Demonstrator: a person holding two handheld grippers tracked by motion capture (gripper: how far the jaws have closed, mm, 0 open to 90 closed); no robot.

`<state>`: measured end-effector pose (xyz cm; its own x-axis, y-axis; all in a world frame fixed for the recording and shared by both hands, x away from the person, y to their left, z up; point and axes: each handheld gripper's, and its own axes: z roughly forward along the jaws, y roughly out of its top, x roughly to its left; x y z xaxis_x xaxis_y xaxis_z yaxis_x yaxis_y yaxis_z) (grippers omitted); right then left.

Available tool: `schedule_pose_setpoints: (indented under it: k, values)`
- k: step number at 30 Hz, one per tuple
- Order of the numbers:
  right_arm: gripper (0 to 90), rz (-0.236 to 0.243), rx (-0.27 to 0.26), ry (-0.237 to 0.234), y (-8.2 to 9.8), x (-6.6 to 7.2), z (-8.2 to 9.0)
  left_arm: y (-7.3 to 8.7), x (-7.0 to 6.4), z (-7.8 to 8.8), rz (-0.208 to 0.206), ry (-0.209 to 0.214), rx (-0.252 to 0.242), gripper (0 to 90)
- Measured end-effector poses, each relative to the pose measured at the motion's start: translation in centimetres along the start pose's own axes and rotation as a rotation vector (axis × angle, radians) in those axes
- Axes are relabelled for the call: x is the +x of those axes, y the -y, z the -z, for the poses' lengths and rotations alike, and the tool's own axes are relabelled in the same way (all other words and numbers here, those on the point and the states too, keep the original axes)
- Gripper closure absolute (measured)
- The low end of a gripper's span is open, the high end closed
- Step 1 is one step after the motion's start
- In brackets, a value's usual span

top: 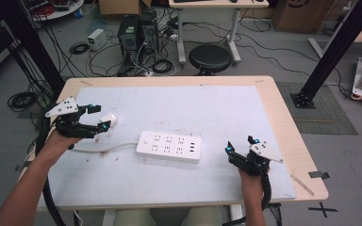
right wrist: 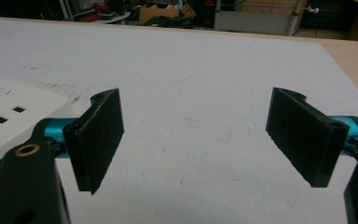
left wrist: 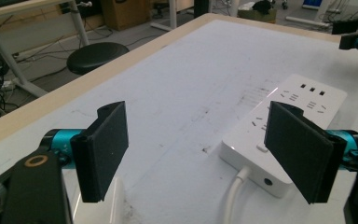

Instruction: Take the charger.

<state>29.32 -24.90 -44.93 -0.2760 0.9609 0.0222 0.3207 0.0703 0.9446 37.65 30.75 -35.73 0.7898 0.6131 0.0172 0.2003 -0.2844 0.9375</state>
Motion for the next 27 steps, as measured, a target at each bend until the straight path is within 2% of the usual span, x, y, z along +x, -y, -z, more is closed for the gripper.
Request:
schedule_pose_setpoints:
  k: [1,5,8,13,17,20,25,27]
  values:
    - [19.5,-0.003,0.002,0.000,0.0,0.0,0.0,0.0,1.0,-0.3,0.007,-0.003,0.024,21.7]
    - [19.5,-0.001,0.007,0.001,0.0,0.0,-0.1,0.1,2.1,-0.7,0.037,-0.004,0.039,21.7]
    - [19.5,0.001,0.004,0.006,0.0,-0.1,-0.1,0.6,3.0,-0.9,0.042,-0.031,0.062,21.7]
    - [19.5,-0.004,0.011,0.004,0.0,-0.1,-0.1,1.7,4.4,-1.2,0.078,-0.065,0.102,21.7]
    - [19.5,-0.004,0.014,0.009,-0.1,0.0,-0.2,2.4,5.1,-1.5,0.096,-0.081,0.132,21.6]
    - [19.5,-0.003,0.013,0.010,-0.1,0.0,-0.1,2.9,5.4,-1.9,0.093,-0.091,0.158,21.6]
    - [19.5,-0.003,0.015,0.009,-0.1,0.0,-0.2,3.8,5.9,-3.3,0.087,-0.099,0.242,21.6]
    - [19.5,-0.001,0.015,0.009,-0.1,-0.1,-0.2,4.1,6.0,-3.9,0.089,-0.099,0.259,21.6]
